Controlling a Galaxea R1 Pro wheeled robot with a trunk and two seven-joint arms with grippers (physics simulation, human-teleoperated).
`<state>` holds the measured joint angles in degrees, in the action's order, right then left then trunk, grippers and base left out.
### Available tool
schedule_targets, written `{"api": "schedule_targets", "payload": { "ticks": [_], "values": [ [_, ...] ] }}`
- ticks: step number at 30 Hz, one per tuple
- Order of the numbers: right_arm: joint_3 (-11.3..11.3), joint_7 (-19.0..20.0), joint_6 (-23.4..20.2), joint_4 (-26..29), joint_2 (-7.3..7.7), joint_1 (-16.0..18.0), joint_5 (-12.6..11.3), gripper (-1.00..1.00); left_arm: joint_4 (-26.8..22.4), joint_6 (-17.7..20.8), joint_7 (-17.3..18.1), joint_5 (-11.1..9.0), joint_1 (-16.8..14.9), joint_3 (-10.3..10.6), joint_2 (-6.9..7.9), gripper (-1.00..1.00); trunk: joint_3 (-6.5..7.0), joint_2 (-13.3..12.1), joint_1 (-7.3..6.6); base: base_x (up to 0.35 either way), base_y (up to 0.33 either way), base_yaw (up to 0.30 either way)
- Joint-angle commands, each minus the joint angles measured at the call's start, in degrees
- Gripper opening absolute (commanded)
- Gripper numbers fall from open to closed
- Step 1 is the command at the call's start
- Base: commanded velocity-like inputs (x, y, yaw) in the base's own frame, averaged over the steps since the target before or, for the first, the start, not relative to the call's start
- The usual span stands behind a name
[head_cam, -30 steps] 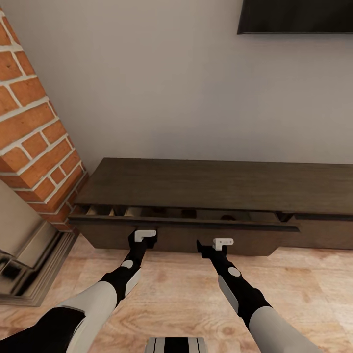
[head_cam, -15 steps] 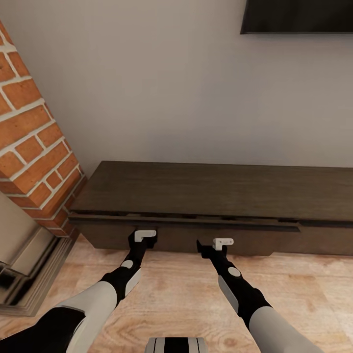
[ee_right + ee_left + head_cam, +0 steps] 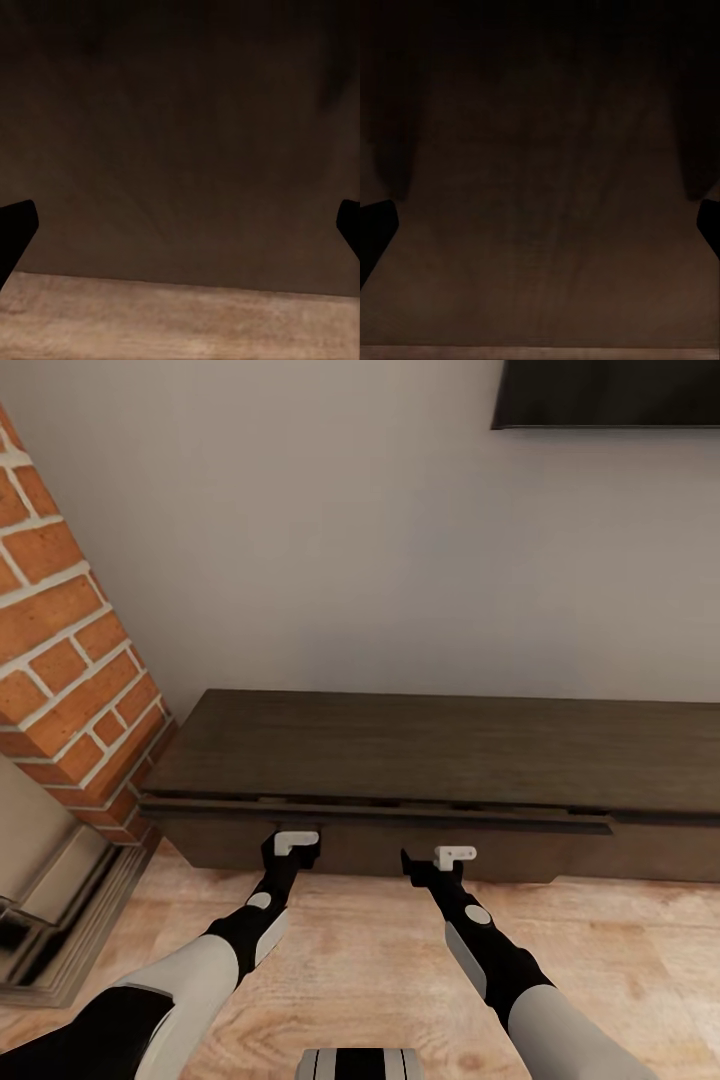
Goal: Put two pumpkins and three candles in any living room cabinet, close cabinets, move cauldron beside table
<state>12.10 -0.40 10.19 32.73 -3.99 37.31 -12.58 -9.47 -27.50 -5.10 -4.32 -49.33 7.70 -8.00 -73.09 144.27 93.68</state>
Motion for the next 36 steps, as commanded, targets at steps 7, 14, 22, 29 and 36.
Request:
{"api": "schedule_targets", "payload": {
  "ticks": [7, 14, 22, 29, 36],
  "values": [
    [0.3, 0.0, 0.3, 0.0, 0.03, 0.0, -0.6, 1.0, 0.1, -0.2, -0.2, -0.5, 0.0, 0.3, 0.0, 1.0, -0.03, 0.0, 0.0, 0.044, 0.0, 0.0],
    [0.3, 0.0, 0.3, -0.1, 0.03, 0.0, -0.6, 1.0, 0.1, -0.2, -0.2, -0.5, 0.0, 0.3, 0.0, 1.0, -0.03, 0.0, 0.0, 0.001, 0.0, 0.0],
    [0.3, 0.0, 0.3, -0.1, 0.03, 0.0, -0.6, 1.0, 0.1, -0.2, -0.2, -0.5, -0.1, 0.3, 0.0, 1.0, -0.03, 0.0, 0.0, 0.05, 0.0, 0.0],
    [0.3, 0.0, 0.3, 0.0, 0.03, 0.0, -0.6, 1.0, 0.1, -0.2, -0.2, -0.5, -0.1, 0.4, 0.0, 1.0, -0.03, 0.0, 0.0, 0.019, 0.0, 0.0],
    [0.3, 0.0, 0.3, 0.0, 0.03, 0.0, -0.6, 1.0, 0.1, -0.2, -0.2, -0.5, -0.1, 0.4, 0.0, 1.0, -0.03, 0.0, 0.0, 0.0, 0.0, 0.0]
  ]
}}
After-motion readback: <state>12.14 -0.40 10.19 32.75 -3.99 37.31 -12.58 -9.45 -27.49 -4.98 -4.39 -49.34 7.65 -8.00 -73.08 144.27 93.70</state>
